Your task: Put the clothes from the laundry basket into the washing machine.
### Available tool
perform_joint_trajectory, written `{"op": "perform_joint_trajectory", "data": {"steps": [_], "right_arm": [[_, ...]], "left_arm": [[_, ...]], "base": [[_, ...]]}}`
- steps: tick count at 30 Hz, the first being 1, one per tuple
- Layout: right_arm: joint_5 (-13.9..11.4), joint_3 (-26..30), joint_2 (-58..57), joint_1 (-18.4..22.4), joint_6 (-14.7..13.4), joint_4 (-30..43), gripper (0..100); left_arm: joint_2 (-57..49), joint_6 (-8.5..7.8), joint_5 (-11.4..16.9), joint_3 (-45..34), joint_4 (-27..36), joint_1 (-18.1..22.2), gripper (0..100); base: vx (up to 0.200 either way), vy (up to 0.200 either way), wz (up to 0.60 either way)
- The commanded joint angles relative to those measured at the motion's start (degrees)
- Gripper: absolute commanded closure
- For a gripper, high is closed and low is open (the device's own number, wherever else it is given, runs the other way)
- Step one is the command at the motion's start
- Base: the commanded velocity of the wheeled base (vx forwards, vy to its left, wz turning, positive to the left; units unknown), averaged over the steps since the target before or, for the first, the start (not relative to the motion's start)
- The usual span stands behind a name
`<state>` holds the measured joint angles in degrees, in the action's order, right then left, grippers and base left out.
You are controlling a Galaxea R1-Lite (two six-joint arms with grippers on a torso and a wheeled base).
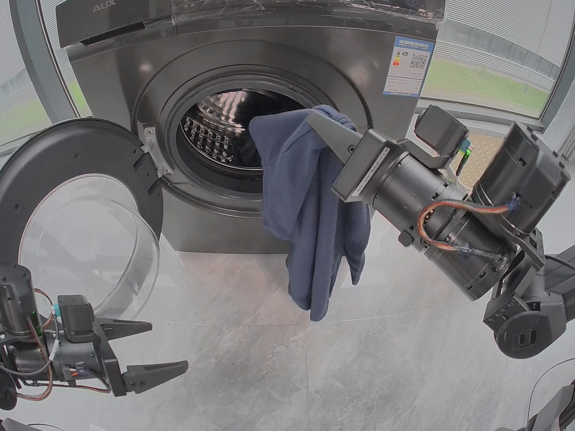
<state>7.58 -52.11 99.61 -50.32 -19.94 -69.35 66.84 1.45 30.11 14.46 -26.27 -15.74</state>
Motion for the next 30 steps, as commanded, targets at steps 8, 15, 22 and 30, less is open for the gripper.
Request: {"op": "perform_joint_trajectory", "data": {"steps": [8, 15, 22, 30], "right_arm": [[0.15, 0.17, 0.94, -0.74, 0.08, 0.01, 100], [0.15, 0.08, 0.94, -1.01, 0.17, 0.01, 100], [0.15, 0.08, 0.94, -1.97, 0.17, -0.08, 100], [0.15, 0.44, 1.03, -2.85, 0.17, -0.17, 100]], "left_arm": [[27.03, 0.31, -1.11, 8.39, -12.75, -2.54, 0], [33.62, 0.4, -1.11, 13.23, -12.93, -2.54, 0], [37.05, 0.4, -1.11, 15.07, -14.6, -2.63, 0], [41.26, 0.4, -1.11, 14.99, -19.08, -2.63, 0]], "base": [[0.0, 0.0, 0.0], [0.0, 0.0, 0.0], [0.0, 0.0, 0.0], [0.0, 0.0, 0.0]]}}
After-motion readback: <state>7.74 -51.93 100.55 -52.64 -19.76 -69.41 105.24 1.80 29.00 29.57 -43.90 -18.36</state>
